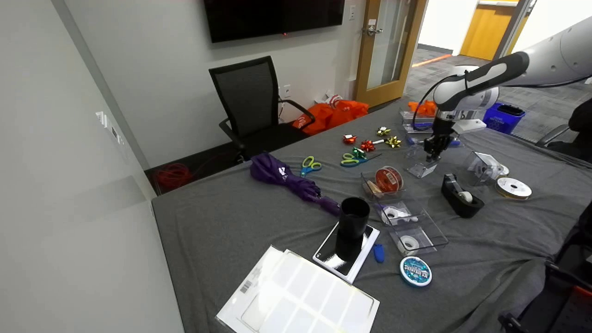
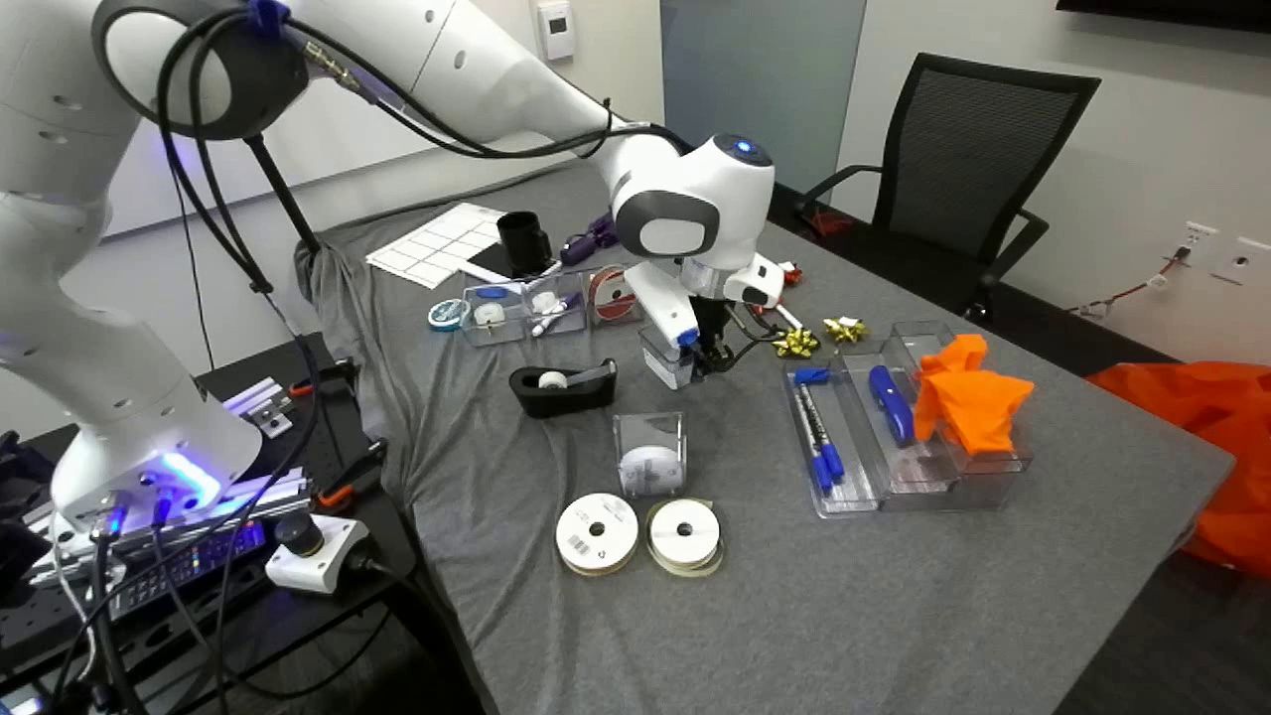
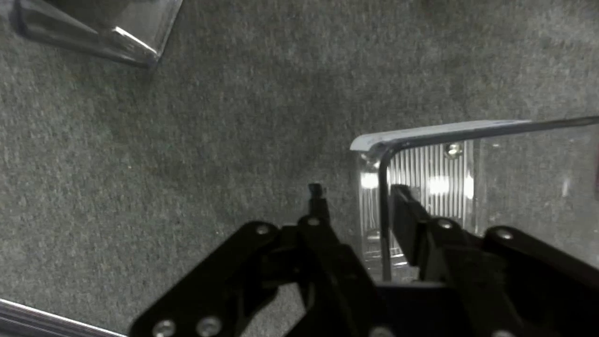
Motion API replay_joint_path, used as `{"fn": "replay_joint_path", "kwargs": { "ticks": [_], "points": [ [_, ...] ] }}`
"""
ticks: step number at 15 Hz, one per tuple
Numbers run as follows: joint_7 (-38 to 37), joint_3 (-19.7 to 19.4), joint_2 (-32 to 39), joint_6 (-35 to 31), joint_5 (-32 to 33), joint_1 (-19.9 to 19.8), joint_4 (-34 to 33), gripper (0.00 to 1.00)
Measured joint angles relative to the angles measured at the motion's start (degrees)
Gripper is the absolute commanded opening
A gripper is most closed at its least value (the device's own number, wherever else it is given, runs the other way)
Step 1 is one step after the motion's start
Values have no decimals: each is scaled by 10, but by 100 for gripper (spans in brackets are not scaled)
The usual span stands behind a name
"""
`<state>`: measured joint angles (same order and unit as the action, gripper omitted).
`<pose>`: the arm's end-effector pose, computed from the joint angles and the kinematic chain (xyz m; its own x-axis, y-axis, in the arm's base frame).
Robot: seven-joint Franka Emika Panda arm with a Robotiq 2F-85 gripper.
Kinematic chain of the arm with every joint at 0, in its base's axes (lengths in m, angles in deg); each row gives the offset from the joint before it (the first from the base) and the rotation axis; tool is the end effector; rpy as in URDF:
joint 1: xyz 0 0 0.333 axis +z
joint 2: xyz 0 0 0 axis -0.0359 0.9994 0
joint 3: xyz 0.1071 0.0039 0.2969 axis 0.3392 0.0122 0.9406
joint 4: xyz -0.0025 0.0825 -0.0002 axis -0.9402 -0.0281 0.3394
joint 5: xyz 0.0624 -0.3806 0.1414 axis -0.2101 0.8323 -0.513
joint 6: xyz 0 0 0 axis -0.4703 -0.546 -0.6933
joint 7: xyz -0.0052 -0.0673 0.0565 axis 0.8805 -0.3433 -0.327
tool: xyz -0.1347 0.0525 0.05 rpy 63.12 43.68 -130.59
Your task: Put the furthest tray upright
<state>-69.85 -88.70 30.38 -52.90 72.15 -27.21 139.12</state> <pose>0.6568 -0.2892 0.0997 0.9876 -0.1285 -0.0903 -0.1385 -0.9836 -0.1152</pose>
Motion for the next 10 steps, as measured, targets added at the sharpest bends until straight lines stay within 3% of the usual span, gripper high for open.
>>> {"fn": "replay_joint_path", "kwargs": {
  "ticks": [4, 10],
  "points": [
    [16, 3, -8, -25, -4, 0, 22, 98],
    [20, 13, -84, -29, -23, 16, 75, 100]
  ]
}}
